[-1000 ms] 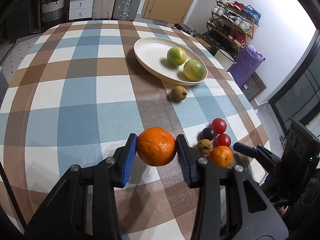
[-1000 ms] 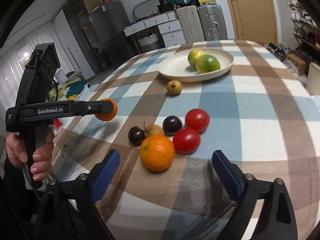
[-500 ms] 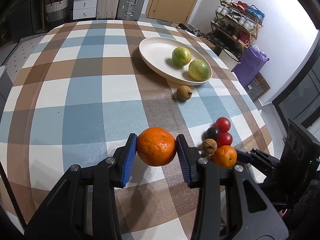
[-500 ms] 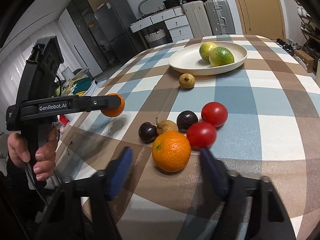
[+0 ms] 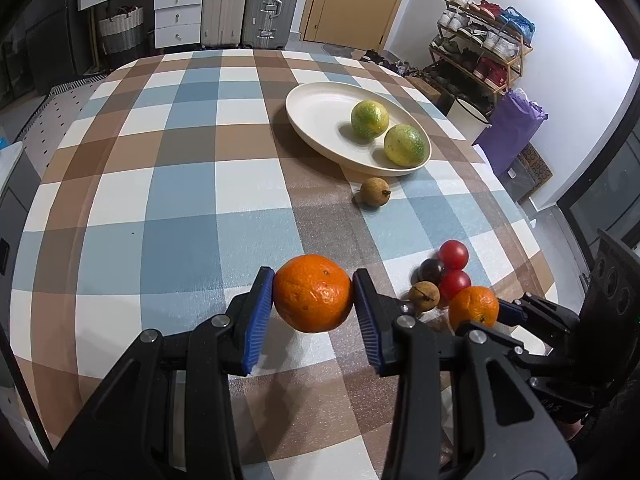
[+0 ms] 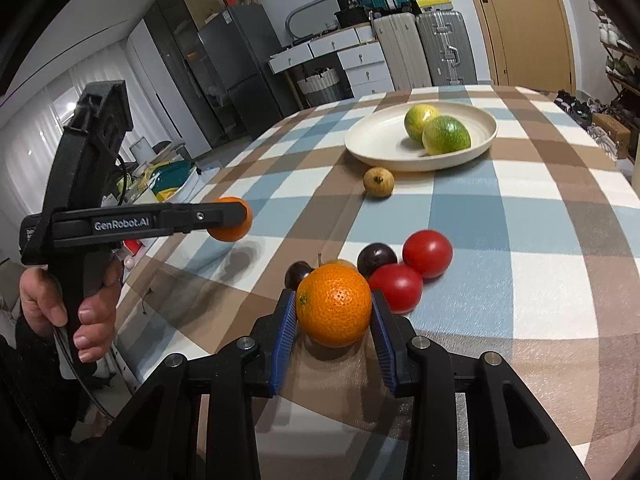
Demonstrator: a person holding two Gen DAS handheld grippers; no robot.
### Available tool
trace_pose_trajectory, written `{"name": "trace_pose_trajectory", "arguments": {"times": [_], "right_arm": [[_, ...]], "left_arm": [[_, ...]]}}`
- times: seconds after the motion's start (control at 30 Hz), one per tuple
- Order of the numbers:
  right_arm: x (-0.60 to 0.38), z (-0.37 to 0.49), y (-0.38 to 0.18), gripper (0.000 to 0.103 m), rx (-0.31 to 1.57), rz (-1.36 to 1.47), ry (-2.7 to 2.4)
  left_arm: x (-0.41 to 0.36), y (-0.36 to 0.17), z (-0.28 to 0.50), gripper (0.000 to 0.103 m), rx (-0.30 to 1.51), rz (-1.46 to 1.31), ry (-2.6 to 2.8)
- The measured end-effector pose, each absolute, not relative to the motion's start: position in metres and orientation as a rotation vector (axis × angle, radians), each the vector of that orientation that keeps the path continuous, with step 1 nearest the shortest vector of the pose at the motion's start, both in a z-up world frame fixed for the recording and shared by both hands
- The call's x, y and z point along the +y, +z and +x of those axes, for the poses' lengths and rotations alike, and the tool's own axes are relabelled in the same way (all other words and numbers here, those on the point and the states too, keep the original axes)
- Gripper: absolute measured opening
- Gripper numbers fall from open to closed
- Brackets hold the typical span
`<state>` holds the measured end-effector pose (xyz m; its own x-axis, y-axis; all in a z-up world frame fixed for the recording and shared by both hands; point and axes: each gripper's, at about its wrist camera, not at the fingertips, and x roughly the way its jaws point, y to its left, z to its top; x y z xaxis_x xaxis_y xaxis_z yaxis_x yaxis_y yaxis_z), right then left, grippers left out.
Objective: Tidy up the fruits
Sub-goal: 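Grasp the second orange with the right tool while the left tool holds its orange, then carry both oranges onto the cream plate and open both tools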
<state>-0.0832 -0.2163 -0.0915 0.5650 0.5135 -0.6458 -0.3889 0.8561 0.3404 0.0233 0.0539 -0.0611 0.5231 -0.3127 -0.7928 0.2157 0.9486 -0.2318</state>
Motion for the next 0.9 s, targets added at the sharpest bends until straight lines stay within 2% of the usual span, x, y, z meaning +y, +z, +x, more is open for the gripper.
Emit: {"name": "trace_pose_trajectory", "arguments": {"times": [0.43, 0.9], "right_arm": [[-0.227, -0.065, -0.064, 0.037, 0.741, 0.143, 0.499], [-0.246, -0.01, -0.029, 0.037, 0.664, 0.137, 0.486]], "left_arm": [[0.045, -0.048, 0.035, 0.037, 0.944, -0.102, -0.35], [0.028, -0.025, 0.083, 0.037, 0.894, -0.103, -0.407]]}}
